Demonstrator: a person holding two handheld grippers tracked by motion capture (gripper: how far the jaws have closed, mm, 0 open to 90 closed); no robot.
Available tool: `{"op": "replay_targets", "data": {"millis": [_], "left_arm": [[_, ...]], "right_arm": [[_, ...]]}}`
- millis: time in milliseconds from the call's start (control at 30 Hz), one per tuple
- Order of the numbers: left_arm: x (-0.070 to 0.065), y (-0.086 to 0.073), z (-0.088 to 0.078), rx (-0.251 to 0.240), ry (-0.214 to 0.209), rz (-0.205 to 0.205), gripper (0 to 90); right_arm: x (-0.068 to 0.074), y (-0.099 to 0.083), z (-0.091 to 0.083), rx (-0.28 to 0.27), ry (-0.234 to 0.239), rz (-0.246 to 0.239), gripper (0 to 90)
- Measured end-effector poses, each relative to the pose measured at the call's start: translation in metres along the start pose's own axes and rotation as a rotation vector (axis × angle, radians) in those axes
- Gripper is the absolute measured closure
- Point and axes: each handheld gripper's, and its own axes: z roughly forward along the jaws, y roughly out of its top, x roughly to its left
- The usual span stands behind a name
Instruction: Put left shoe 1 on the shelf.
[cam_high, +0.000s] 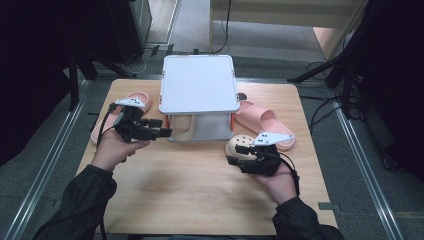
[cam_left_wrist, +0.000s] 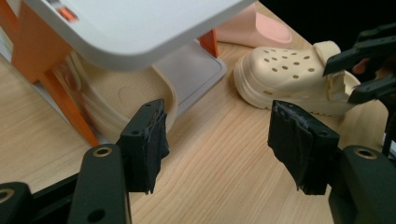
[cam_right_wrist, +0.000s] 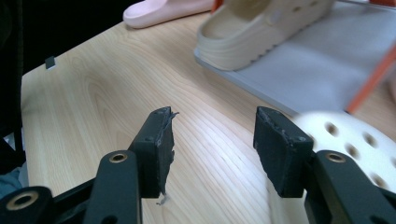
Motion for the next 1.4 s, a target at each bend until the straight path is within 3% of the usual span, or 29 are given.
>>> {"op": "replay_targets", "data": {"millis": [400, 667, 933, 1033, 1167, 1267, 1400], "left_arm": [[-0.010, -0.019, 0.024, 0.009, 0.001, 0.024, 38.0], [-0.013, -0.021, 0.035, 0.014, -0.006, 0.044, 38.7], [-0.016, -0.017, 0.044, 0.010, -0.025, 0.058, 38.7], [-0.016, -0.015, 0.046, 0.012, -0.027, 0.059, 38.6], [-0.016, -0.014, 0.047, 0.009, -0.026, 0.065, 38.5], [-0.015, -0.014, 0.047, 0.016, -0.023, 0.067, 38.3], [-0.016, -0.014, 0.046, 0.019, -0.022, 0.077, 38.1]], "right_arm": [[-0.018, -0.028, -0.048, -0.029, -0.086, 0.066, 51.6], [-0.024, -0.043, -0.069, -0.043, -0.144, 0.119, 51.8], [-0.026, -0.048, -0.058, -0.002, -0.172, 0.148, 51.8], [-0.029, -0.049, -0.049, 0.014, -0.165, 0.178, 51.9], [-0.033, -0.050, -0.038, 0.037, -0.156, 0.181, 53.0], [-0.036, -0.047, -0.029, 0.040, -0.143, 0.179, 57.3], [-0.043, -0.043, -0.014, 0.087, -0.129, 0.203, 69.7]]}}
